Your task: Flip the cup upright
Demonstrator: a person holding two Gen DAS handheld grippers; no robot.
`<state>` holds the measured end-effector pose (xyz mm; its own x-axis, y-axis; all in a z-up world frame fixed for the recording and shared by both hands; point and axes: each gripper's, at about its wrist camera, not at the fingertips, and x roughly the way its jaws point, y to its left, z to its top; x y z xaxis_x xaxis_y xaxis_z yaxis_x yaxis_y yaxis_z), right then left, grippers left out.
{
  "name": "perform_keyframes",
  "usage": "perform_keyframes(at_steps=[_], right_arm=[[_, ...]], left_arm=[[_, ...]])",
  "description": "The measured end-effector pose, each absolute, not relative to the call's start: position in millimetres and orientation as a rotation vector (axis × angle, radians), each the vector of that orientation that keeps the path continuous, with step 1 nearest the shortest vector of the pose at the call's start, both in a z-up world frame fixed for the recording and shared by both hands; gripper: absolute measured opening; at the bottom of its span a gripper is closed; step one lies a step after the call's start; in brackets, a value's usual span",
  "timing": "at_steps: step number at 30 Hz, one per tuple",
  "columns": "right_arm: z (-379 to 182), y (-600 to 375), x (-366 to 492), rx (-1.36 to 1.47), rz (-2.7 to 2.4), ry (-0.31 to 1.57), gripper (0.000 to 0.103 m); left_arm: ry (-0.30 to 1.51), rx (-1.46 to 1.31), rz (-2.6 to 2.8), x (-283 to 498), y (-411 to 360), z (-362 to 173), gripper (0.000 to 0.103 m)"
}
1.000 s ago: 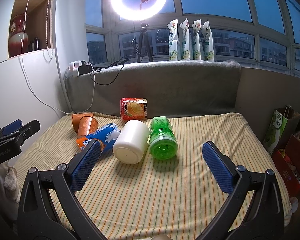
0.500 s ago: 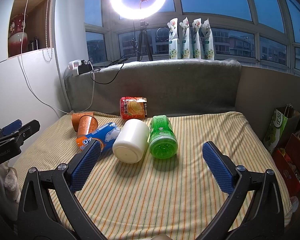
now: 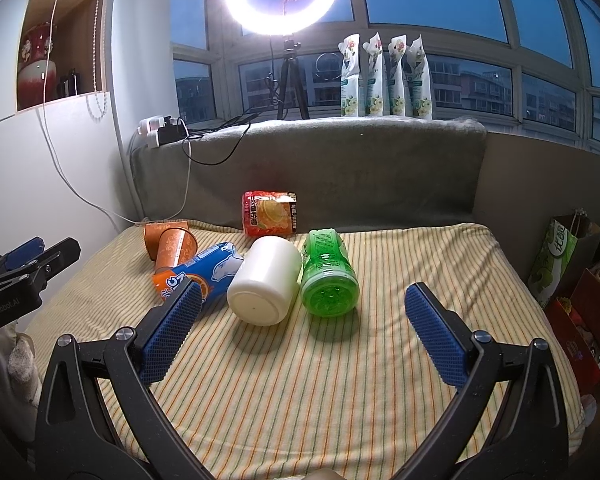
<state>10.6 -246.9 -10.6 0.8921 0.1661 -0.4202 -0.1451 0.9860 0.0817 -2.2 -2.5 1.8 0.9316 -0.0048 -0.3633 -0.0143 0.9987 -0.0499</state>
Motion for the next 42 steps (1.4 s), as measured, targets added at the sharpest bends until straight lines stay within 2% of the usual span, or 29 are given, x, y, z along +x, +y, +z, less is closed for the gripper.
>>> perform_keyframes(at_steps=[22, 42], right_arm=[[-13.4, -220.0, 51.8, 0.012, 0.248, 0.541, 0.103], [-36.6, -119.6, 194.9, 0.002, 0.498, 0.822, 0.103]], left_arm=[[0.422, -0.065, 0.052, 4.1, 23.3, -16.0, 0.103], [0.542, -0.115, 0.183, 3.5, 86.2, -52.2, 0.103]])
